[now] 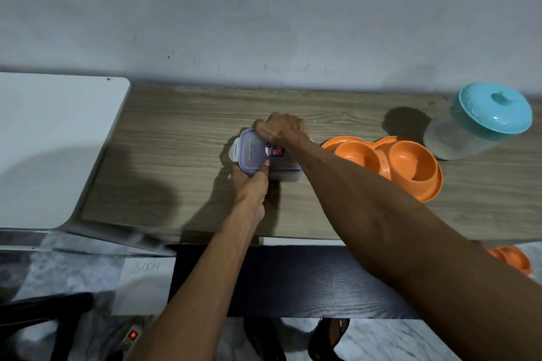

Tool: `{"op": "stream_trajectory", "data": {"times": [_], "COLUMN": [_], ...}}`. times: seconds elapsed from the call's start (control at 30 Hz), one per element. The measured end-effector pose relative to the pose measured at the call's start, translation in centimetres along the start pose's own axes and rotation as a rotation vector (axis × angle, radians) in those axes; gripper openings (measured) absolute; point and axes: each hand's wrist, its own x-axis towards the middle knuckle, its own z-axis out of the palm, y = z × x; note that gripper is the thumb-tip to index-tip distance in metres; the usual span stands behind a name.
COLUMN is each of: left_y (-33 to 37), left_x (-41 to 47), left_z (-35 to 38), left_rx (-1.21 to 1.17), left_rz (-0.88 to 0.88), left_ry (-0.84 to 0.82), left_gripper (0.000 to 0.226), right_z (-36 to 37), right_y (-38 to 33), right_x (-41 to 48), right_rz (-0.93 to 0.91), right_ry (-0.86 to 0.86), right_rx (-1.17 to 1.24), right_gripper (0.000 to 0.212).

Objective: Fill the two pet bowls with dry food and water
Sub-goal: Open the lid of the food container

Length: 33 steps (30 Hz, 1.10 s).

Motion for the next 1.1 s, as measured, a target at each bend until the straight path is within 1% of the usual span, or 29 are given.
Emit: {"op": "stream_trajectory", "data": {"times": [0.1,0.17,0.27,0.4,0.53,0.6,0.73,0.8,0.9,0.97,1.1], "left_y": [0.0,0.1,0.1,0.0,0.0,0.0,0.1,0.0,0.0,0.0,0.1], "left_x": [-0.2,-0.3,-0.7,-1.1,-1.3,-1.3,-1.0,-1.1,-1.9,-2.0,-1.8], "left_z": [0.0,0.0,-0.1,0.0,0.6,0.5,-0.4,-0.7,-1.0,-1.3,-1.9], "left_rx": [0.006,0.016,0.037,0.047,0.011,0.01,0.035,0.032,0.016,0.017,0.102], "left_rz": [0.061,0.093,0.1,0.118,0.157,0.157,0.14,0.126,0.073,0.071,0.095], "left_ry": [-0.011,-0.015,-0.004,0.017,0.055,0.023,-0.02,-0.048,-0.076,-0.086,-0.089], "left_gripper": [0.06,0.059,0.06,0.056,0.053,0.054,0.053,0.053,0.053,0.048,0.047], "right_z": [0.0,0.0,0.1,0.1,0.2,0.2,-0.5,-0.8,-0.8,-0.7,-1.1], "right_y": [0.0,-0.1,0.0,-0.1,-0.1,-0.2,0.2,1.4,3.7,4.8,5.8], "right_x": [0.0,0.0,-0.1,-0.3,-0.5,-0.7,-2.3,-3.2,-4.7,-5.5,-6.6], "right_rz": [-0.013,-0.018,-0.018,-0.015,-0.014,-0.024,-0.046,-0.035,0.047,0.129,0.267], "right_ry": [0.061,0.072,0.078,0.093,0.114,0.118,0.169,0.202,0.205,0.181,0.118], "right_rx": [0.038,0.032,0.036,0.034,0.056,0.092,0.124,0.16,0.283,0.367,0.467], "right_gripper": [0.052,0.052,0.051,0.05,0.047,0.046,0.053,0.049,0.045,0.046,0.052]}}
